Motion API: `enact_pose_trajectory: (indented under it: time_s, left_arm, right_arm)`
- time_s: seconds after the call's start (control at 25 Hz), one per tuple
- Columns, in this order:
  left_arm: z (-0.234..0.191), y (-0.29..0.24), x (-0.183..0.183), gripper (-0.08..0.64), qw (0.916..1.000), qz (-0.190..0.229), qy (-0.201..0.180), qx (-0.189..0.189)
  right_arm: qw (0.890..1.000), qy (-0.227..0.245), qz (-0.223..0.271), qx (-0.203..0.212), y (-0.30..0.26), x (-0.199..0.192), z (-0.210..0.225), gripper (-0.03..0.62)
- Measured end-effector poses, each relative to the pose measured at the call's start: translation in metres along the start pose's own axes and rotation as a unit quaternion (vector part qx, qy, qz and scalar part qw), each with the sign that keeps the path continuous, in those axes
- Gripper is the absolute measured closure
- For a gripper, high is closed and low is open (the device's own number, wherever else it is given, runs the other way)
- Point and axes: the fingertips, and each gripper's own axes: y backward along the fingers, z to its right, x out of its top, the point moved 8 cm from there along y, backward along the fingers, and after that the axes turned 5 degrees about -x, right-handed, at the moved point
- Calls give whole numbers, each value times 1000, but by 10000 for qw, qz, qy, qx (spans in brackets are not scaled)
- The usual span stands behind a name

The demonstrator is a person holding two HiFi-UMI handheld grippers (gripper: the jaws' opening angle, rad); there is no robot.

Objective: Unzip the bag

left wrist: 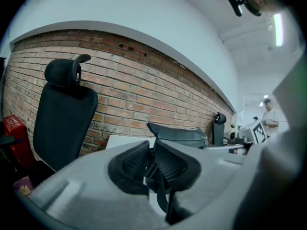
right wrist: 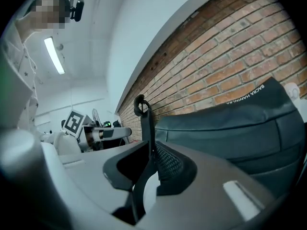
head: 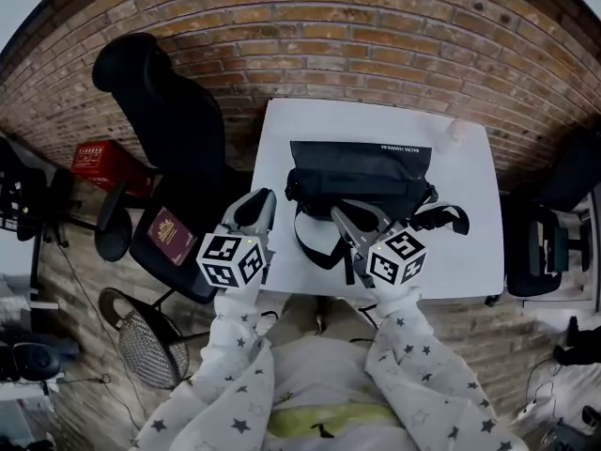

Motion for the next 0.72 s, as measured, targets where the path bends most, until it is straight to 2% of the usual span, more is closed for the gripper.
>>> enact_pose_trajectory:
  time_s: [0.04, 0.36, 0.52, 0.72]
  left_arm:
    - [-4, -6, 2, 524, 10000, -28, -8, -67]
    - [-15, -43, 2, 423, 9954, -483, -80, -822]
    - [-17, -58, -2, 374, 9916, -642, -74, -1124]
    - [-15, -77, -5, 348, 9866, -731, -173, -1448]
  right_arm:
    - [10000, -5, -41, -15, -5, -2, 1, 536]
    - [9984, -310, -433, -195, -34, -35, -4, 490]
    - [9967, -335, -702, -240, -46, -51, -7, 460]
    - [9947, -148, -872, -518, -59, -61, -4, 444]
